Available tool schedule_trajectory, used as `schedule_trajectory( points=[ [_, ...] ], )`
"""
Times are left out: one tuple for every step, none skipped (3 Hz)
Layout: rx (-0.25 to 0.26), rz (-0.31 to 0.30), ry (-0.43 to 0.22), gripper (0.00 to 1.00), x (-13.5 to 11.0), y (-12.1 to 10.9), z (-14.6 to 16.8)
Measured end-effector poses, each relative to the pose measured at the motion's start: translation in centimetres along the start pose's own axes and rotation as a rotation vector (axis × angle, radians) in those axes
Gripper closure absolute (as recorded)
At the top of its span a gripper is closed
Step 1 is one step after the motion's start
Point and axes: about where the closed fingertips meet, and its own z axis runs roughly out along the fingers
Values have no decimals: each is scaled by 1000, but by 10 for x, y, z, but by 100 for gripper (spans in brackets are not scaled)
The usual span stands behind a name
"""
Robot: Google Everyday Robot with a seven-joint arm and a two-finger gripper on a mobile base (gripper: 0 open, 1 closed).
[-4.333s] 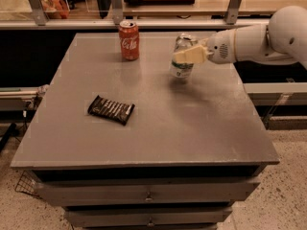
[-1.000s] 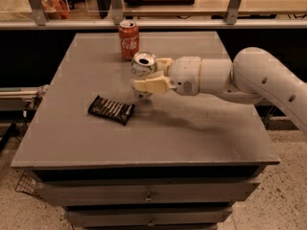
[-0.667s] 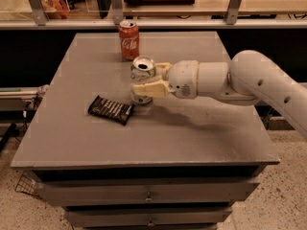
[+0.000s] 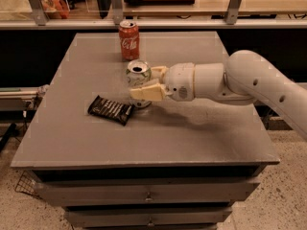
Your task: Move 7up can near rxbar chocolate
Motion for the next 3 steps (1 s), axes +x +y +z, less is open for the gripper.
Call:
schedule_trajectory(
  points=[
    [-12, -10, 20, 13, -5, 0, 2],
    [-4, -24, 22, 0, -24, -7, -13],
    [79, -75, 19, 0, -71, -24, -82]
  ],
)
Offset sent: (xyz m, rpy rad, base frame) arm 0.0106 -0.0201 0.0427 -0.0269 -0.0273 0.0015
